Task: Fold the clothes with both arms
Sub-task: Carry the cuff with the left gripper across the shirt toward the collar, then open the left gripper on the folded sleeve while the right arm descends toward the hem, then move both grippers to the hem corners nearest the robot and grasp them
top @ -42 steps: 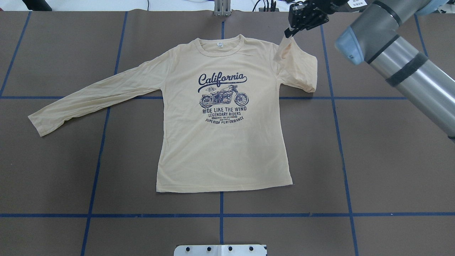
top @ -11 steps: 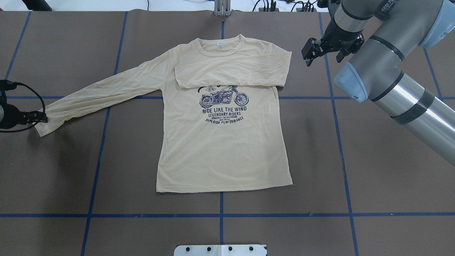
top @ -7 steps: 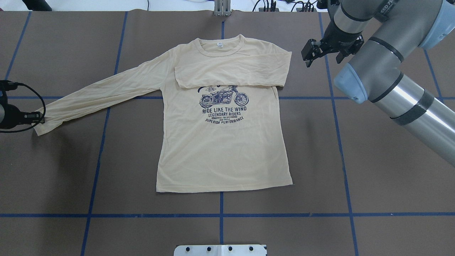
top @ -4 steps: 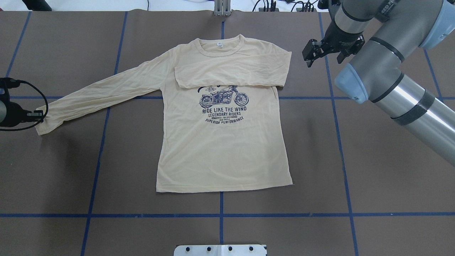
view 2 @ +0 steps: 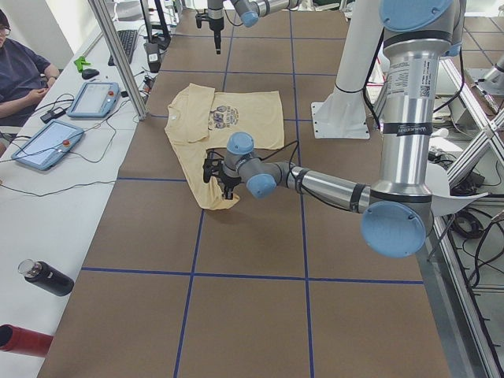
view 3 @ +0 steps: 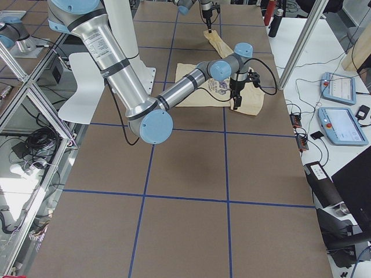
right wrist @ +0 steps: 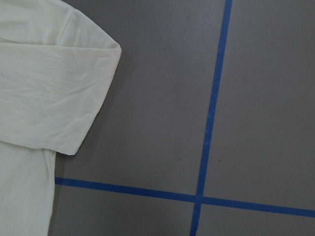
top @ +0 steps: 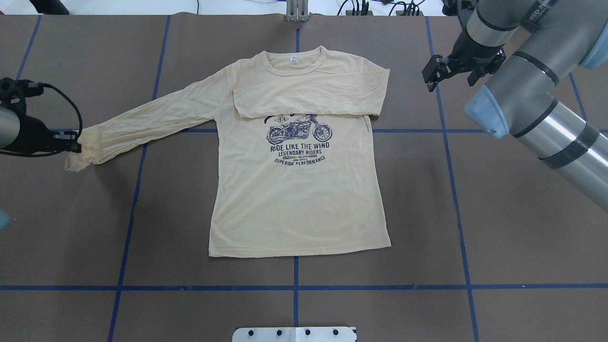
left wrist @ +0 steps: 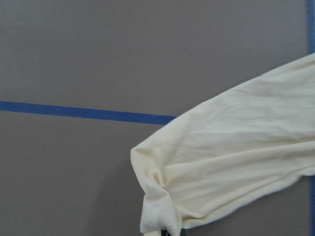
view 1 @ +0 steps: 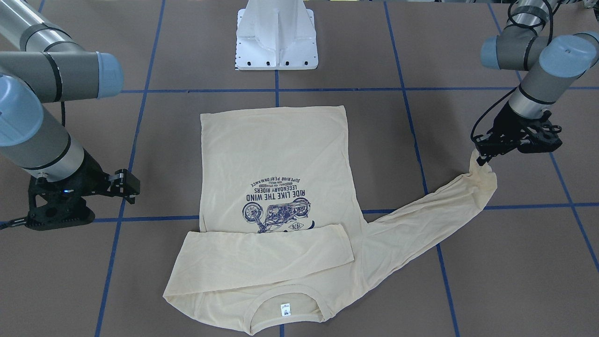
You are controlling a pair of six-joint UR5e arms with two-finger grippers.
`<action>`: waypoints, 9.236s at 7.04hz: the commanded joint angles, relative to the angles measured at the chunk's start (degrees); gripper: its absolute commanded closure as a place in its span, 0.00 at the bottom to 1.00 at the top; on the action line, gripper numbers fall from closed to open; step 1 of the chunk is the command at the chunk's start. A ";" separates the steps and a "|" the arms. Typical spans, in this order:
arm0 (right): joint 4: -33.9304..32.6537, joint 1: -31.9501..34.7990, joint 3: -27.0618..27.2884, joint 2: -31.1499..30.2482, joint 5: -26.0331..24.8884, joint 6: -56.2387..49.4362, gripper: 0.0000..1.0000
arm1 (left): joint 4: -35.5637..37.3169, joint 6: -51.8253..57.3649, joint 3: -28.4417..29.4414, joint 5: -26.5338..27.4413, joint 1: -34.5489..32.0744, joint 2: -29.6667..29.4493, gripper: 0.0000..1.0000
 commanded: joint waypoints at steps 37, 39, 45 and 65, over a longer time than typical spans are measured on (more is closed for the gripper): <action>10.99 -36.14 14.66 -12.66 -16.79 34.38 0.79 | 13.54 -26.90 -9.54 9.39 19.36 -28.48 0.01; 8.80 -36.05 15.44 -12.66 -16.61 34.38 0.80 | 13.54 -26.90 -9.63 9.39 19.36 -28.48 0.01; 9.14 -35.00 19.49 -12.14 -15.38 38.82 1.00 | 15.11 -27.60 -9.63 9.56 22.59 -22.44 0.01; 9.24 -33.24 24.66 -14.31 -11.96 42.02 1.00 | 36.08 -28.40 -17.33 15.98 35.18 -18.81 1.00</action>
